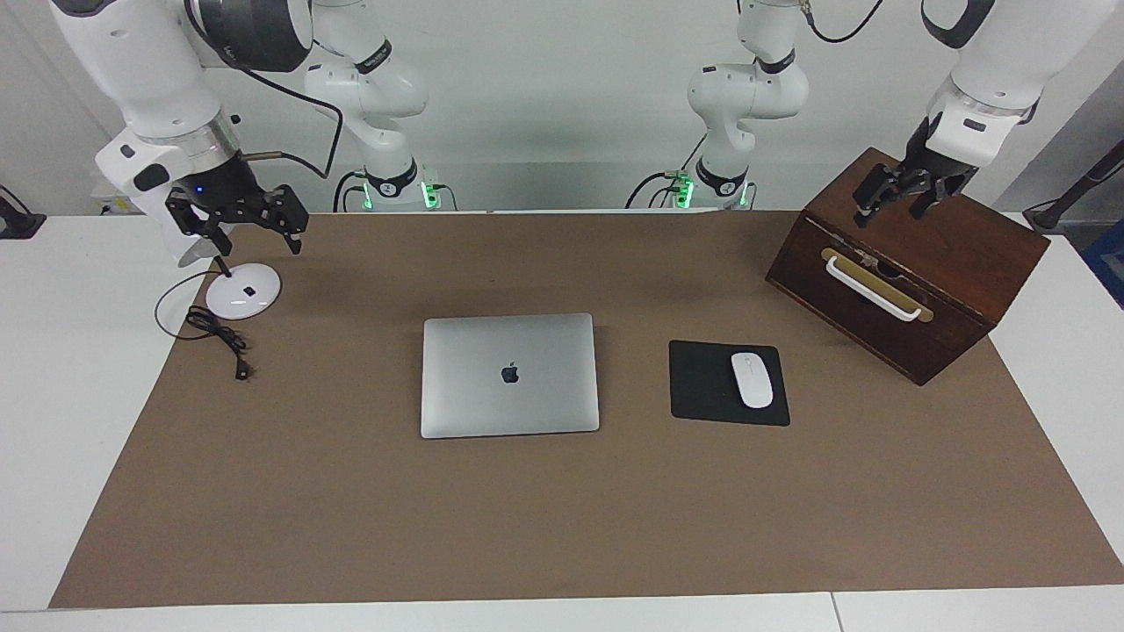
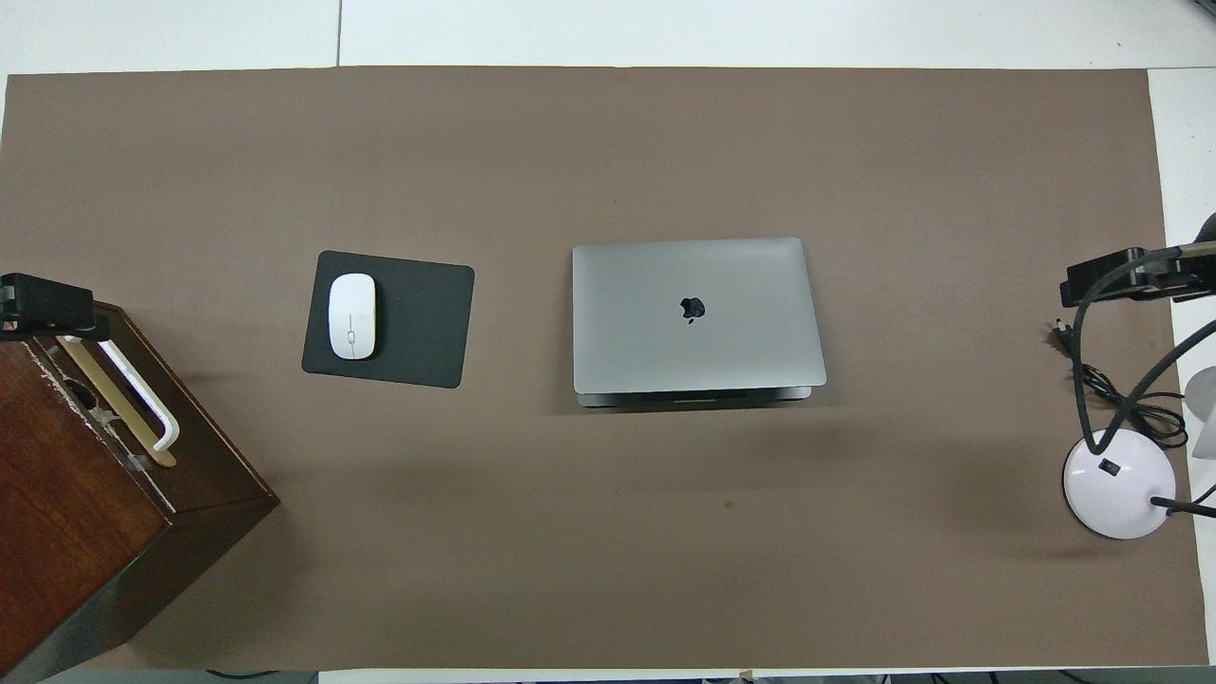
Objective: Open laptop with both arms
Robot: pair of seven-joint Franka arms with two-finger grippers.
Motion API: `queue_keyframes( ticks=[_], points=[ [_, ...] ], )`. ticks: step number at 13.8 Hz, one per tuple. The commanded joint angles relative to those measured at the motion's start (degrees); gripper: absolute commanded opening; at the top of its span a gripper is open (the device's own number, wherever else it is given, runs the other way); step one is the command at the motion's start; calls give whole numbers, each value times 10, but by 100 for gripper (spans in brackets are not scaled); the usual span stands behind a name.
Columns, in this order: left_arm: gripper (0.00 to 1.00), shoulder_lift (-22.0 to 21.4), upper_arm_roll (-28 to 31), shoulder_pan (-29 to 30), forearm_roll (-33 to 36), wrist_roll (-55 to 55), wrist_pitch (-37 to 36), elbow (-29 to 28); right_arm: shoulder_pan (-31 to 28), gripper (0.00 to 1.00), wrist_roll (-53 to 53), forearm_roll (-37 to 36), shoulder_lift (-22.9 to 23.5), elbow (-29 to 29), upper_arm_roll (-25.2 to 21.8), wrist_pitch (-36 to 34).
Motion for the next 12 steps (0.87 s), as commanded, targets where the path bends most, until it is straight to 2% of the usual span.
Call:
queue_keyframes(
  ticks=[1,2,8,12],
  points=[
    [16,-17,-3,-2,-2,-25,2,-19,0,100,-9,13,-15,-19,-3,17],
    [0,-15,-4,-2,3,-18,11,-19,0,100,-8,23,-15,-19,-3,17],
    [0,-13,-2,8,4,40,39,-18,0,100,7,28,-15,-19,-3,16],
    [0,-10,-4,7,7,57,95,-23,0,100,22,42,-16,-19,-2,17]
  ],
)
